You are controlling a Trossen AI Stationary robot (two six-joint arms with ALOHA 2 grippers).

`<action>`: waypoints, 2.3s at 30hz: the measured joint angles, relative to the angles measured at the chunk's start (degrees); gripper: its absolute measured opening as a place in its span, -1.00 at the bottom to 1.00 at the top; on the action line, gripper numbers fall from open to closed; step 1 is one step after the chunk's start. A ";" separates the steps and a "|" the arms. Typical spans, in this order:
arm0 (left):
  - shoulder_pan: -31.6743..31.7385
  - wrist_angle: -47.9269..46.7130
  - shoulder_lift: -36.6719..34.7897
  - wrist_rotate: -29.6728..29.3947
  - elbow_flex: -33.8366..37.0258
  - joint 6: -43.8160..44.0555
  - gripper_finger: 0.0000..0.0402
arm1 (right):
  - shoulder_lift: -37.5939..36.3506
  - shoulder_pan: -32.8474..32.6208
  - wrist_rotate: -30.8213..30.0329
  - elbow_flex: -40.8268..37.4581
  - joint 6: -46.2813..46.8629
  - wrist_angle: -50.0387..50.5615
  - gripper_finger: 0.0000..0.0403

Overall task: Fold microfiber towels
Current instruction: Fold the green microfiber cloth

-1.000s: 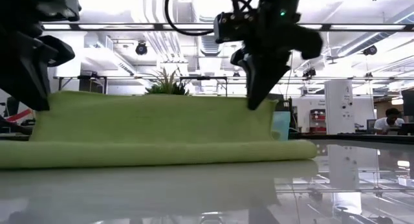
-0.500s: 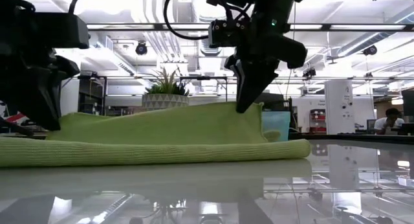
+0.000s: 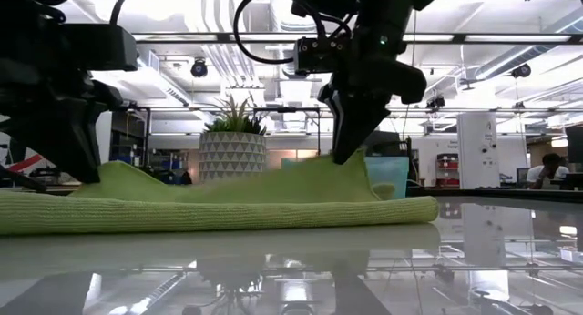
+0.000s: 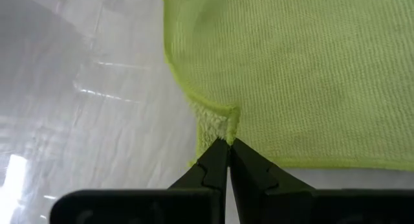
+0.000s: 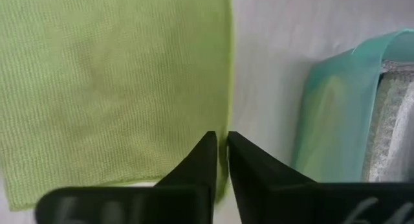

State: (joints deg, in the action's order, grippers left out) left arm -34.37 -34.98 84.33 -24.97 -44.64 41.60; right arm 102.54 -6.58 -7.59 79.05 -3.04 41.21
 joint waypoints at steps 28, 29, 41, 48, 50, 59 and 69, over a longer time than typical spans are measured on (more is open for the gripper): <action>0.30 -2.34 -2.61 0.37 -4.26 -2.08 -0.29 | -5.53 -5.36 0.48 -0.65 9.33 3.40 -0.61; 0.27 -2.10 -2.71 0.37 -4.59 -2.06 -0.29 | -5.53 -6.48 0.50 -0.99 10.09 3.23 -0.62; -2.20 11.70 5.77 2.66 -10.98 -2.91 -0.29 | -5.53 -20.32 0.47 -6.17 27.84 -2.02 -0.56; -5.12 9.07 12.37 5.91 -18.07 -1.51 -0.28 | -5.53 -25.48 -0.91 -7.63 31.65 -9.18 -0.27; -5.42 7.69 12.94 6.78 -18.61 -0.61 -0.28 | -5.53 -26.45 -3.86 -8.43 31.75 -11.09 -0.20; -5.35 7.55 15.43 4.22 -18.45 1.11 -0.28 | -5.29 -26.65 -13.75 -12.94 50.08 -11.56 -0.13; -3.89 11.19 18.03 -2.89 -18.43 -0.47 -0.28 | -12.70 -19.61 -13.96 -23.25 60.14 -13.82 -0.07</action>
State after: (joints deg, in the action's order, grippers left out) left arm -38.25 -23.79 102.37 -27.87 -63.07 41.14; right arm 89.84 -26.19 -21.56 55.80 57.10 27.39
